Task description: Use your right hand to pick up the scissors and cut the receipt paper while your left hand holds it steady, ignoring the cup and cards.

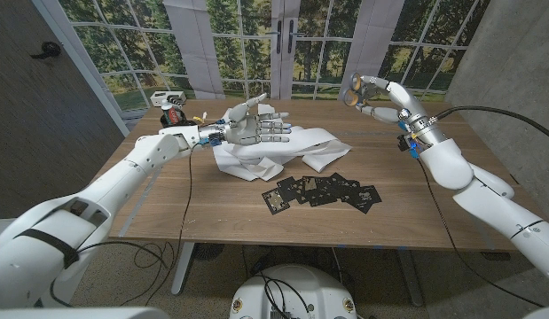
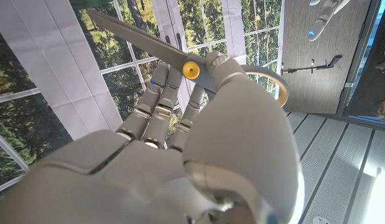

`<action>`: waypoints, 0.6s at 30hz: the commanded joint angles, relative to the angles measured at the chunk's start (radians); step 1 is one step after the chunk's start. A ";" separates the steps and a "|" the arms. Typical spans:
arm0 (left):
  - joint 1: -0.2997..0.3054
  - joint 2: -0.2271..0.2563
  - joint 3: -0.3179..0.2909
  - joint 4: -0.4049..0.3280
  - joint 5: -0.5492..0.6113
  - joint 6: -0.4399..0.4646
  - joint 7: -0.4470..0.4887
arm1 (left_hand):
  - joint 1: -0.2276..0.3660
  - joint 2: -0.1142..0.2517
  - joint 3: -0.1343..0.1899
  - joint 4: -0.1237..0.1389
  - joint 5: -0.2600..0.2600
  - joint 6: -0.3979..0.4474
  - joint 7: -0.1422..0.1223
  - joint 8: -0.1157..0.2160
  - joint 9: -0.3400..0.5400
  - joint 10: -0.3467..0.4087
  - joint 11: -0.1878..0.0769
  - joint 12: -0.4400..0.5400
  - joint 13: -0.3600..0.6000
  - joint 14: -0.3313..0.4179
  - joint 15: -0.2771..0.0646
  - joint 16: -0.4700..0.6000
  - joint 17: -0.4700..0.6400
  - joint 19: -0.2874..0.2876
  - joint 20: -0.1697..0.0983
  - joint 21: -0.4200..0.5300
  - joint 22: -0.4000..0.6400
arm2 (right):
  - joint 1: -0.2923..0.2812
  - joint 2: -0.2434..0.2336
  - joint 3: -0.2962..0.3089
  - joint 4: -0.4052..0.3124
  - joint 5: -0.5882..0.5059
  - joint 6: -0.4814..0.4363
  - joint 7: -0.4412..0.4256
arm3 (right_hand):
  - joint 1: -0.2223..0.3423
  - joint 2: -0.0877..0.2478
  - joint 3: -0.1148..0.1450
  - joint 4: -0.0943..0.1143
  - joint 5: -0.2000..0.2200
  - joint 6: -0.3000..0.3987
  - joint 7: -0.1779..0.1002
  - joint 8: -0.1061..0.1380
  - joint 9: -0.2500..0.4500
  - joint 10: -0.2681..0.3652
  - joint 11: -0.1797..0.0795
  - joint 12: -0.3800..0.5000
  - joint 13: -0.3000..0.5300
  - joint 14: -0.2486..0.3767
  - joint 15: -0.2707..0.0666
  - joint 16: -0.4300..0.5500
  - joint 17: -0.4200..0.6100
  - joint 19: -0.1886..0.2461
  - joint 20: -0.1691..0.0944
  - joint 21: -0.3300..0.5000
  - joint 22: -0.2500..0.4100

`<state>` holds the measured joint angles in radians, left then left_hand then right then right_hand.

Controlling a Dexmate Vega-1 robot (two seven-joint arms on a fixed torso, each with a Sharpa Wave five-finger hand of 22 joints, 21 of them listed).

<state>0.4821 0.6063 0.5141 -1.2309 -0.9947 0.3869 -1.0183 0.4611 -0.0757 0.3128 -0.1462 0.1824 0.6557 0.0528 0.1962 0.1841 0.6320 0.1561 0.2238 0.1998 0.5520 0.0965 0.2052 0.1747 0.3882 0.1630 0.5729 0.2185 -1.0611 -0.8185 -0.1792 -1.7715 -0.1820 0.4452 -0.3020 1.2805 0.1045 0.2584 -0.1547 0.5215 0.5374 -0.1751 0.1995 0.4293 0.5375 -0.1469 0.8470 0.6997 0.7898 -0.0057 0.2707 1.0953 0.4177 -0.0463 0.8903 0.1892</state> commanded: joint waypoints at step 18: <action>0.033 0.021 -0.028 -0.077 -0.067 0.122 0.050 | 0.097 0.035 0.046 -0.016 -0.005 -0.042 0.009 -0.012 0.006 -0.113 0.019 -0.035 0.000 -0.180 0.060 -0.039 0.003 -0.105 0.026 -0.047 -0.005 | 0.021 0.006 -0.037 0.011 -0.185 0.026 -0.092 | 0.015 0.022 0.027 0.002 0.006 0.006 -0.006 -0.001 0.003 0.057 -0.050 0.003 0.068 0.099 -0.233 -0.009 0.009 -0.008 -0.057 0.020 0.002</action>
<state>0.4934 0.6184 0.5046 -1.2743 -1.0292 0.4756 -1.0040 0.5329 -0.0460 0.3448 -0.1634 0.1824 0.6277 0.0623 0.1877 0.1840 0.5463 0.1694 0.1955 0.1999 0.4225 0.1391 0.1724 0.1746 0.3056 0.1808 0.5353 0.2136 -1.0406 -0.8130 -0.2090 -1.7546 -0.3128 0.4734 -0.3602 1.2804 0.1047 0.2585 -0.1547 0.5228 0.5374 -0.1751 0.1995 0.4289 0.5375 -0.1470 0.8426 0.7000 0.7971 -0.0053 0.2605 1.1004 0.4124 -0.0409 0.9050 0.1892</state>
